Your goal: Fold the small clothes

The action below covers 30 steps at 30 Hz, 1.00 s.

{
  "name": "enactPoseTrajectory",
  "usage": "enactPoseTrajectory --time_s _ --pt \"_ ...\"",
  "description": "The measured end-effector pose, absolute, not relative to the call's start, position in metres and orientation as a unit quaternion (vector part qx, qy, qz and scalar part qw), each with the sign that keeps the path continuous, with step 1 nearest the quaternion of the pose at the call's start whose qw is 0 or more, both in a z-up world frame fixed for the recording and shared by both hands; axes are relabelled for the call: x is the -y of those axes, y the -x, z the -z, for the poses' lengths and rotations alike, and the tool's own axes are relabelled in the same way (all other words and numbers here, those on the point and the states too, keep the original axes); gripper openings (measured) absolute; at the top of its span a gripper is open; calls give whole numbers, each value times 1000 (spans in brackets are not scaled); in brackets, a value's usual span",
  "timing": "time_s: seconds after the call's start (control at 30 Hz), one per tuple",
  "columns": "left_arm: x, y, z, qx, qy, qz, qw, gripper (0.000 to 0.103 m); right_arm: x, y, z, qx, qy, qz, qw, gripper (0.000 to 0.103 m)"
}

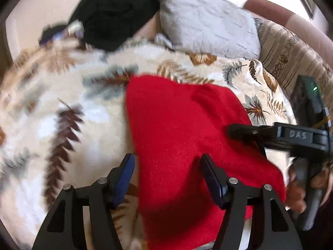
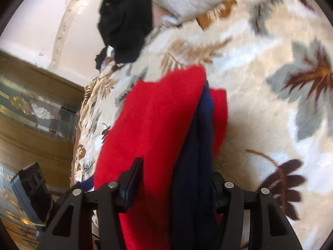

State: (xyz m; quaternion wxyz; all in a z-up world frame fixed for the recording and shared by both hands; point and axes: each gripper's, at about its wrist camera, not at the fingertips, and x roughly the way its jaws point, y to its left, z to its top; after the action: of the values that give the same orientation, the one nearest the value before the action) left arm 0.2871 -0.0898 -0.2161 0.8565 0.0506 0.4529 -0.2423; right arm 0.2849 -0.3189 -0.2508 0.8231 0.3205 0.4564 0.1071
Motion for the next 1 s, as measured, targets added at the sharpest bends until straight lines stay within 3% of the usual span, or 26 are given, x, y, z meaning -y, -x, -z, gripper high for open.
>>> enactPoseTrajectory --time_s 0.23,0.47,0.6,0.77,0.87,1.0 --pt "75 -265 197 -405 -63 215 887 74 302 -245 199 -368 -242 -124 889 59" --pt "76 -265 233 -448 -91 166 874 86 266 -264 253 -492 -198 -130 838 56" --pt "66 -254 222 -441 -78 169 878 86 275 -249 235 -466 -210 -123 851 56" --pt "51 -221 185 -378 -86 118 914 86 285 -208 200 -388 -181 -59 902 56" --pt "43 -195 163 -341 -97 76 932 92 281 -177 175 -343 -153 -33 926 64" --pt "31 -172 140 -309 -93 55 945 92 276 -147 143 -306 -141 -16 941 64"
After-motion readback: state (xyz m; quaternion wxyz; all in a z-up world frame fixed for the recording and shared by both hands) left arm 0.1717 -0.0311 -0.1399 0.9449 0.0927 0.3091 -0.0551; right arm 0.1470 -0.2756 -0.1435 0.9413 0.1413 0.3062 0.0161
